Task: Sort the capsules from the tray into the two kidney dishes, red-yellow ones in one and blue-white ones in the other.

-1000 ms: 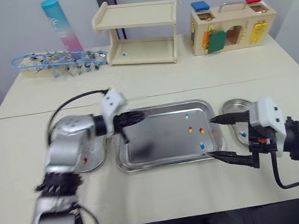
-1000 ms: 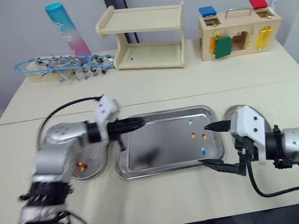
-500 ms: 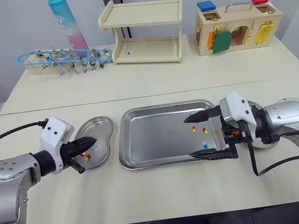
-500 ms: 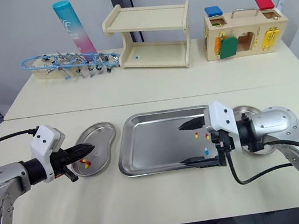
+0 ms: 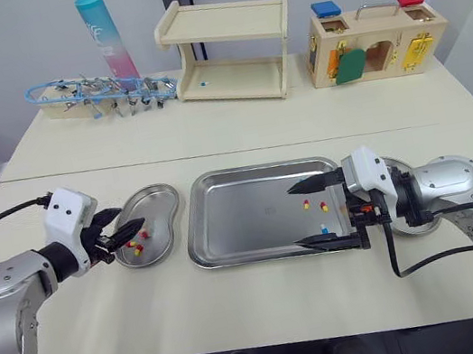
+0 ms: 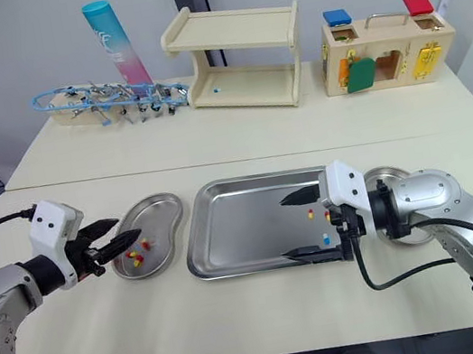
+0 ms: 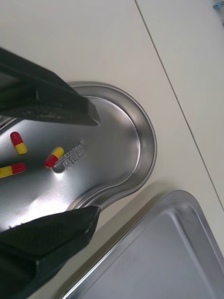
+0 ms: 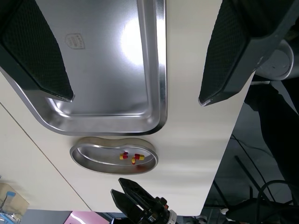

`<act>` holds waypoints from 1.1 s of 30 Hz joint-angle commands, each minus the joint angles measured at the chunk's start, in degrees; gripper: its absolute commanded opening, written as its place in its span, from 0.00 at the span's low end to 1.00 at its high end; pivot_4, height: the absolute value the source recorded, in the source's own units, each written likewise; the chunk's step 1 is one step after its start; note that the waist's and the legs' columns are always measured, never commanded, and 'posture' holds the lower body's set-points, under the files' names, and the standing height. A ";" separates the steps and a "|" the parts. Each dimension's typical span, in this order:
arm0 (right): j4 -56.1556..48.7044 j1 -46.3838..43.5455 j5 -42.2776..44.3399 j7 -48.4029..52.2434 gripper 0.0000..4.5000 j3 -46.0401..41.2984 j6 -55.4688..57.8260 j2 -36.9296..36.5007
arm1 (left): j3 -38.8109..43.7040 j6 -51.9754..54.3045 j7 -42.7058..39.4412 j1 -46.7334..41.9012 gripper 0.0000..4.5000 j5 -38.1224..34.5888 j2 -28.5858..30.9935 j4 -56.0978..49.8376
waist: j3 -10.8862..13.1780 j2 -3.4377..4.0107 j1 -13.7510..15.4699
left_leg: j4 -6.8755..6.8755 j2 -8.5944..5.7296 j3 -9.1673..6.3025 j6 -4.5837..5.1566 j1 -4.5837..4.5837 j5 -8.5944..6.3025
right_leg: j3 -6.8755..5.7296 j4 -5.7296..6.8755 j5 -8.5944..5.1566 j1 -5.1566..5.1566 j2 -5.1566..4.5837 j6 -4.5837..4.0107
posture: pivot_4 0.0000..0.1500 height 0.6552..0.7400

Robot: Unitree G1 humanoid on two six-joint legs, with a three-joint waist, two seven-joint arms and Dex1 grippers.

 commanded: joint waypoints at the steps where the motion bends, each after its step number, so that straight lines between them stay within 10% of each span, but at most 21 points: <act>1: -0.94 -0.54 -0.02 0.31 1.00 -0.94 -0.52 0.19 | 3.29 -0.66 -0.68 -0.31 0.87 -1.68 1.94 -0.41 | 0.00 0.00 0.00 | 0.00 0.00 0.00 0.00 0.00 0.00 | 0.00 0.00 0.00 0.00 0.00 0.00 | 1.00 1.00; 16: -0.73 1.63 -2.41 0.56 1.00 -2.34 -3.00 -1.20 | 7.94 1.81 -2.83 0.41 0.99 -7.81 3.87 -0.37 | 0.00 0.00 0.00 | -0.01 0.00 0.01 0.00 0.00 0.00 | 0.01 0.00 0.00 -0.02 0.00 0.00 | 1.00 1.00; 33: 19.96 26.17 -14.03 14.62 1.00 -32.05 -19.86 -22.98 | 20.29 -20.17 -16.41 18.05 0.99 1.37 14.47 22.11 | 0.02 0.03 0.40 | -0.11 0.01 0.21 0.02 -0.11 -0.01 | 0.15 0.00 0.00 -0.25 -0.01 -0.01 | 1.00 1.00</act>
